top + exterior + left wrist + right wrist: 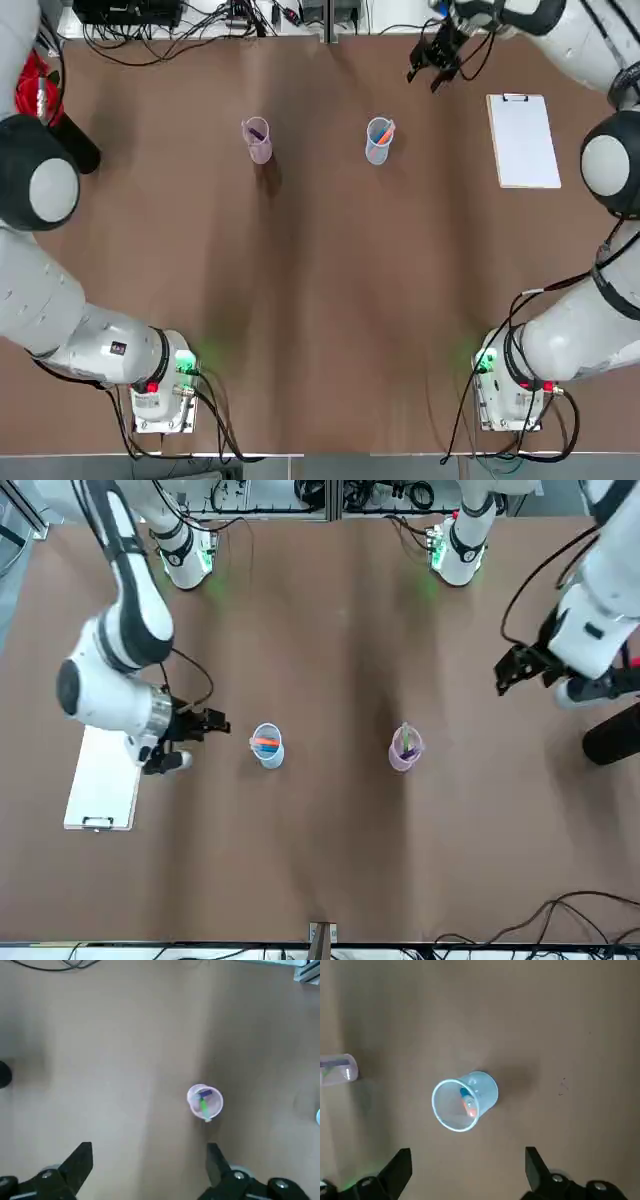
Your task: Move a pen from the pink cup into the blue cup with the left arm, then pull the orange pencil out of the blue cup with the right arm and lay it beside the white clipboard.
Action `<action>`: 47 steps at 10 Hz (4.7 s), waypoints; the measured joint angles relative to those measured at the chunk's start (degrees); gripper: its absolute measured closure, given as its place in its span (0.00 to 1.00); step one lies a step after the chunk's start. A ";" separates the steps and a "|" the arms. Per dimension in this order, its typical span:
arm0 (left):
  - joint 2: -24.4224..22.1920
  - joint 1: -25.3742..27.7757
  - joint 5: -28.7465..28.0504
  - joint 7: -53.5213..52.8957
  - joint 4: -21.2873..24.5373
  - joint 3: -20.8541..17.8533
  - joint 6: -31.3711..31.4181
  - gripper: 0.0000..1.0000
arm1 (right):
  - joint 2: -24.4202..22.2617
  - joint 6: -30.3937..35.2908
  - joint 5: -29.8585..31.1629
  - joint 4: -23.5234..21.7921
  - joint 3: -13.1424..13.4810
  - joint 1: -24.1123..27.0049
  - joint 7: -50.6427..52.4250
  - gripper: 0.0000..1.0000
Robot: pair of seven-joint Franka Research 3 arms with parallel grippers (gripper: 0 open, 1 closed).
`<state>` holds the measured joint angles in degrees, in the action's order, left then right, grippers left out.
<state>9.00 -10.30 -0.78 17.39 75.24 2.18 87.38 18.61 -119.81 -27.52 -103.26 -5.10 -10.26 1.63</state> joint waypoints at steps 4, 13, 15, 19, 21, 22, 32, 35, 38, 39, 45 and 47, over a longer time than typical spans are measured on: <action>-8.59 6.70 0.05 -11.76 10.37 0.00 -0.15 0.00 | 1.58 -19.57 -5.62 -10.12 -5.32 -0.49 0.16 0.04; -6.92 9.55 0.84 -17.18 13.69 0.13 3.58 0.00 | 5.84 -23.50 -6.00 -10.29 -5.54 -1.22 0.17 0.33; -6.90 9.55 0.90 -17.04 13.67 0.15 3.92 0.00 | 5.86 -23.37 -6.02 -10.29 -5.91 -1.38 0.16 0.35; -6.88 9.49 0.90 -17.03 13.67 0.40 3.94 0.00 | 5.91 -21.98 -6.04 -11.02 -6.12 -1.48 0.17 0.41; -6.88 9.40 0.90 -16.91 13.67 0.74 3.94 0.00 | 5.91 -21.84 -6.04 -11.13 -6.12 -1.48 0.18 0.46; -6.88 9.37 0.90 -16.32 13.67 1.16 3.94 0.00 | 5.91 -21.84 -6.04 -11.13 -6.12 -1.48 0.18 0.47; -6.78 9.36 0.90 -15.94 13.67 1.44 3.93 0.00 | 5.83 -21.88 -6.09 -10.25 -6.11 -1.47 0.21 0.64; -6.68 9.36 0.90 -15.94 13.67 1.44 3.93 0.00 | 5.83 -21.89 -6.10 -10.06 -6.11 -1.47 0.21 0.66; -6.62 9.36 0.90 -15.94 13.67 1.44 3.94 0.00 | 5.80 -21.90 -6.10 -9.70 -6.11 -1.47 0.21 0.71; -6.60 9.36 0.90 -15.93 13.67 1.44 3.94 0.00 | 5.79 -21.90 -6.11 -9.68 -6.11 -1.47 0.21 0.72; -6.35 9.36 0.90 -15.93 13.67 1.44 3.94 0.00 | 5.76 -21.90 -6.20 -9.59 -6.16 -1.47 0.20 0.82; -6.34 9.36 0.90 -15.94 13.67 1.44 3.94 0.00 | 5.55 -19.61 -6.29 -8.94 -6.15 -1.47 0.16 0.84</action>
<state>2.66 -0.94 0.13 1.45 88.91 3.62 91.31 24.15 -139.42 -33.81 -112.20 -11.25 -11.73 1.79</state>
